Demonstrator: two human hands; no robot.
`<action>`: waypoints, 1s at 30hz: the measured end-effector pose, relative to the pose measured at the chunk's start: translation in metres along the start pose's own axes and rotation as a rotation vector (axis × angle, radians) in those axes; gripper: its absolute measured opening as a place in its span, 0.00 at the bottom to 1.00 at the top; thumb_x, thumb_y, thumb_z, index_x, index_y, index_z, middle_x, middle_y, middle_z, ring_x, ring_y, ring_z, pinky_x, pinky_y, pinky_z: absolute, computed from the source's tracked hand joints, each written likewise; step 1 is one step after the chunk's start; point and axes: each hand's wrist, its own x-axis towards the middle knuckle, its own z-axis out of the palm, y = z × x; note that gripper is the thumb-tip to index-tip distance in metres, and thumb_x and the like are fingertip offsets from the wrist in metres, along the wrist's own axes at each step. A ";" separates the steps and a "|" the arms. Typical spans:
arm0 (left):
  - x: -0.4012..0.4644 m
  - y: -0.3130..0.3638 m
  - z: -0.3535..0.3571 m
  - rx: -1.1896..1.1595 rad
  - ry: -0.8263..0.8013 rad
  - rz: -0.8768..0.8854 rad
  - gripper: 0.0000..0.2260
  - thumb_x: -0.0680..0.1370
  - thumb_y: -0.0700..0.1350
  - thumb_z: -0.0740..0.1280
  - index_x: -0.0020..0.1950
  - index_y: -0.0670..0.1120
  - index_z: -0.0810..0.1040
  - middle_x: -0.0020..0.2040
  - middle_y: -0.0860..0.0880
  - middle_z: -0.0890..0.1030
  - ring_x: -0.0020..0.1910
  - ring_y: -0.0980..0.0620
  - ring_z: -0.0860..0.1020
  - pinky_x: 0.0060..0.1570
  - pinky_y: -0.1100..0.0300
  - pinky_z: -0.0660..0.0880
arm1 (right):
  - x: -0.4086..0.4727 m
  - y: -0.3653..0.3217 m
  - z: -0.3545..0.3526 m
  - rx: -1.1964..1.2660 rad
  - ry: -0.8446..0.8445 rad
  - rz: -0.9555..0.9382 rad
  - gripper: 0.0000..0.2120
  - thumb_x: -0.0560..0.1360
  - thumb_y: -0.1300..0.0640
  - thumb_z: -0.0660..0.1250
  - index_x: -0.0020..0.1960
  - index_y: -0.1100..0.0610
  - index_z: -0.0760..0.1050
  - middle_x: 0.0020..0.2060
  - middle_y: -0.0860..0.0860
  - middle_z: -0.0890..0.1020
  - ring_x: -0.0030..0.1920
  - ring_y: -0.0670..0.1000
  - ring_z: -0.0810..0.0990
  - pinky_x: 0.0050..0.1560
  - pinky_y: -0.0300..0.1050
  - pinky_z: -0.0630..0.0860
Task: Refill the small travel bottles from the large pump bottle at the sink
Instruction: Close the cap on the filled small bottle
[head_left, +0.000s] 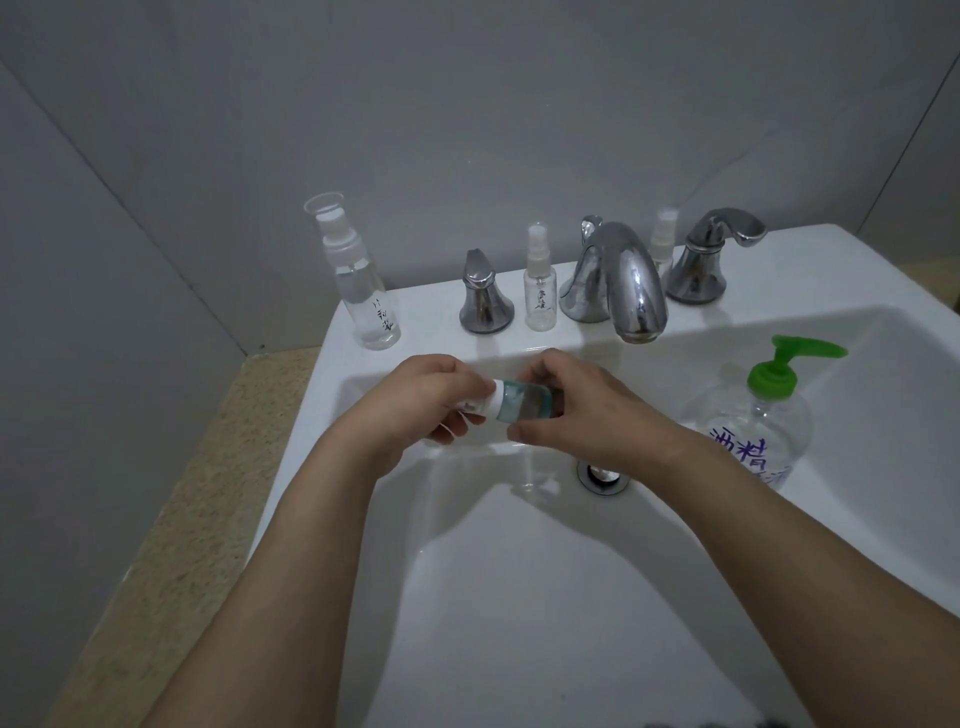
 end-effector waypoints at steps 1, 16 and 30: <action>0.000 0.000 0.001 -0.008 0.006 0.018 0.12 0.65 0.49 0.68 0.44 0.42 0.78 0.36 0.45 0.81 0.31 0.51 0.74 0.37 0.58 0.71 | 0.001 0.001 0.000 0.020 -0.001 0.005 0.19 0.66 0.49 0.77 0.50 0.46 0.71 0.49 0.46 0.79 0.47 0.47 0.79 0.52 0.51 0.78; 0.002 -0.007 0.002 -0.008 0.040 0.218 0.13 0.69 0.46 0.70 0.48 0.38 0.79 0.41 0.43 0.80 0.37 0.49 0.78 0.43 0.55 0.79 | -0.001 -0.003 -0.007 0.301 -0.120 0.081 0.16 0.69 0.60 0.77 0.51 0.60 0.73 0.38 0.56 0.84 0.35 0.49 0.82 0.42 0.44 0.80; -0.009 0.015 0.005 -0.246 0.205 0.083 0.13 0.71 0.40 0.72 0.53 0.38 0.76 0.47 0.38 0.84 0.37 0.45 0.83 0.41 0.51 0.80 | 0.003 0.001 0.008 0.087 0.037 0.020 0.31 0.66 0.41 0.77 0.63 0.44 0.67 0.52 0.43 0.79 0.45 0.44 0.81 0.50 0.47 0.79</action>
